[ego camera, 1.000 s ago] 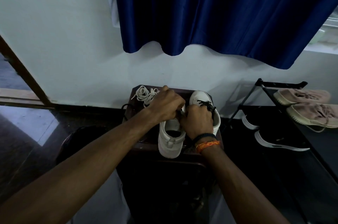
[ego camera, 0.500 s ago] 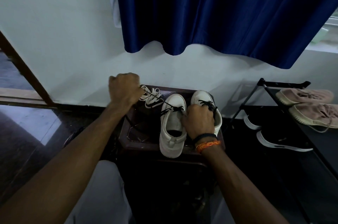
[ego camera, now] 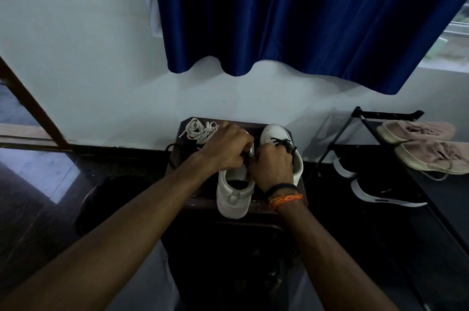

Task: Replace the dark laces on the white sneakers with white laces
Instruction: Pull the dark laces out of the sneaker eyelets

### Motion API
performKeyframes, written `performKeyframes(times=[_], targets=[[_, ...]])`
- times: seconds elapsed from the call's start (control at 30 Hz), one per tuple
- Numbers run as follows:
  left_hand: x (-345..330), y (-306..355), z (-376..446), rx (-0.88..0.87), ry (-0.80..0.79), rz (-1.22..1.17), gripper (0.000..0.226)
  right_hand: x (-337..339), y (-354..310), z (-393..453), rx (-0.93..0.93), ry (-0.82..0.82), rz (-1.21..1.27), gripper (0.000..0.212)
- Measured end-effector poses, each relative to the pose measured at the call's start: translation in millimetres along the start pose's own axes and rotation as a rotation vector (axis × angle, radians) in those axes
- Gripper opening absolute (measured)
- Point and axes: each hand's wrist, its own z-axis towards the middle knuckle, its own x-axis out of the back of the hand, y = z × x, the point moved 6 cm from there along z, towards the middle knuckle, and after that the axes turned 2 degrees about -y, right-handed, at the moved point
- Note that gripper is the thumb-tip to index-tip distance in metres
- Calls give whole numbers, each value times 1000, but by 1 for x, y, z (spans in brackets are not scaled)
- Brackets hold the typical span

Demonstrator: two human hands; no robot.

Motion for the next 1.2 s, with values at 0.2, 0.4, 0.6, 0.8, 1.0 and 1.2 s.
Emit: performKeyframes(times=[0.2, 0.4, 0.6, 0.8, 1.0, 1.2], targets=[[3, 4, 3, 44, -20, 177, 13, 1, 0, 0, -3, 3, 9, 32], [16, -8, -6, 147, 39, 107, 2, 3, -1, 0, -8, -7, -5, 31], [39, -68, -38, 425, 151, -10, 12, 2, 0, 1, -39, -22, -9, 29], [58, -131, -87, 739, 149, 55, 12, -1, 4, 4, -76, -23, 2, 31], [46, -130, -84, 611, 147, -335, 20, -4, 3, 4, -46, -26, 31, 31], [13, -109, -67, 571, -7, -381, 22, 3, -1, -3, 88, 47, 4, 24]])
